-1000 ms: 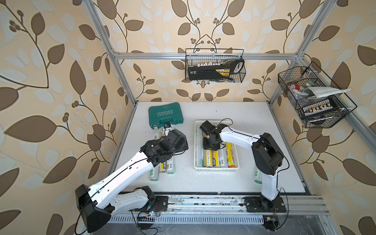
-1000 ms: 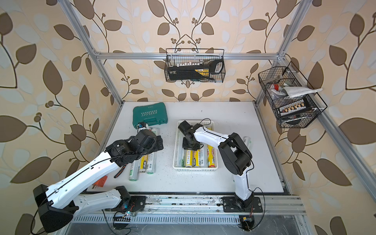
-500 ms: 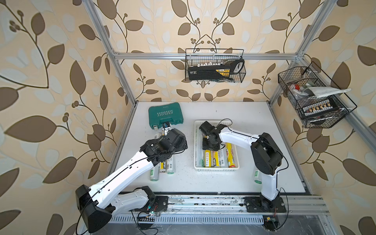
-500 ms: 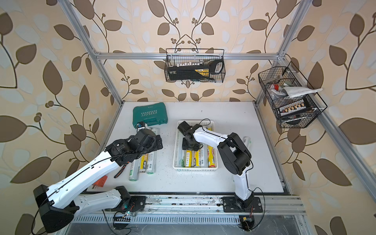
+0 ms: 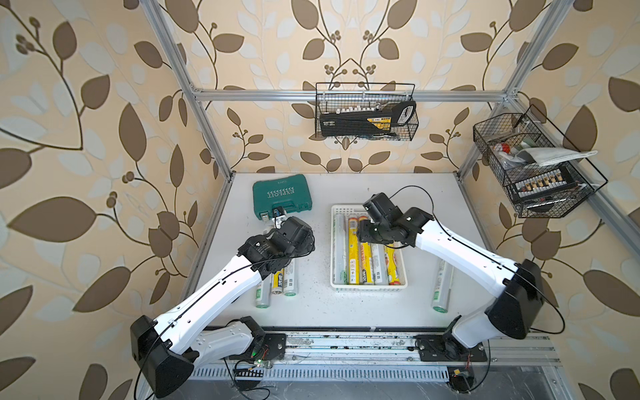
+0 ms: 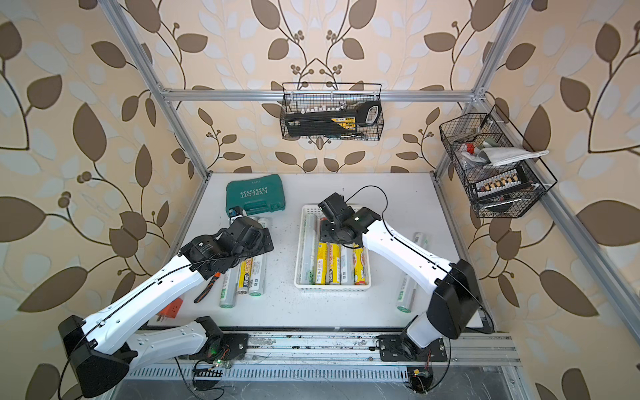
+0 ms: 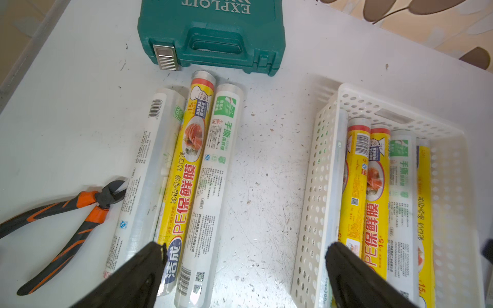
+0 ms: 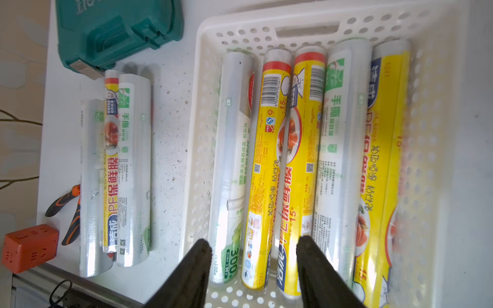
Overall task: Put the plastic wrap into the basket
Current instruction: Place the plastic wrap in the basket, then pick up the plastic wrap from the center of the board.
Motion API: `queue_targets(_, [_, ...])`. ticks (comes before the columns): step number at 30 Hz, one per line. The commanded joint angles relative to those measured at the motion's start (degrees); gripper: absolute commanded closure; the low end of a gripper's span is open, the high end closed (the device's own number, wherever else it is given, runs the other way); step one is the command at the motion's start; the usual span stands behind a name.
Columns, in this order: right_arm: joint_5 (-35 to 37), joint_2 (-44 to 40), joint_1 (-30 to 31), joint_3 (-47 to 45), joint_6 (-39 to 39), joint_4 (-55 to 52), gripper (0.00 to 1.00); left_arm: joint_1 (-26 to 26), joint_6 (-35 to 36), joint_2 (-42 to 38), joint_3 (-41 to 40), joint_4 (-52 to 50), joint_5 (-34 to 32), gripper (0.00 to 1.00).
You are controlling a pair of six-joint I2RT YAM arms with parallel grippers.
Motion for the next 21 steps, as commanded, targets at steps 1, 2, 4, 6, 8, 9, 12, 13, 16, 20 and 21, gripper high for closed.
queue_targets(1, [0.92,-5.26,-0.02,-4.15,-3.40,2.79,0.45,1.58,1.10,0.39,-1.66,-0.40,0.66,0.01])
queue_targets(2, [0.78,-7.05,-0.02,-5.22,-4.02,3.62,0.44,1.85,1.11,0.45,-2.01,-0.40,0.95,0.01])
queue_targets(4, [0.19,-10.52,-0.02,-7.34,-5.95,5.46,0.40,2.42,1.37,0.45,-3.10,-0.65,0.99,0.01])
queue_targets(6, [0.09,-12.90,-0.02,-8.31,-7.27,5.85,0.38,3.04,1.30,0.28,-4.63,-0.83,1.08,0.01])
queue_targets(8, [0.37,-14.57,-0.06,-9.09,-8.23,5.64,0.35,3.72,1.29,0.04,-6.28,-0.46,1.65,0.01])
queue_targets(9, [0.27,-15.24,-0.21,-9.40,-8.57,5.49,0.34,4.06,1.28,-0.06,-7.19,-0.04,2.00,0.01])
queue_targets(12, [-0.38,-16.60,-1.47,-10.35,-9.63,4.99,0.33,4.99,1.29,0.23,-9.54,1.23,3.69,0.01])
queue_targets(13, [-0.76,-16.94,-2.08,-10.67,-9.94,4.67,0.33,5.31,1.12,0.51,-10.19,1.67,4.23,0.01])
queue_targets(16, [-2.28,-17.82,-4.29,-11.43,-10.54,3.77,0.33,6.03,1.02,1.64,-11.59,2.66,5.76,0.01])
queue_targets(20, [-3.91,-19.62,-6.96,-13.18,-11.55,3.78,0.32,7.17,0.96,3.60,-12.96,3.85,7.30,0.01])
queue_targets(21, [-4.50,-20.00,-7.65,-13.59,-11.93,3.85,0.33,7.51,1.25,4.08,-13.27,4.35,7.91,0.01])
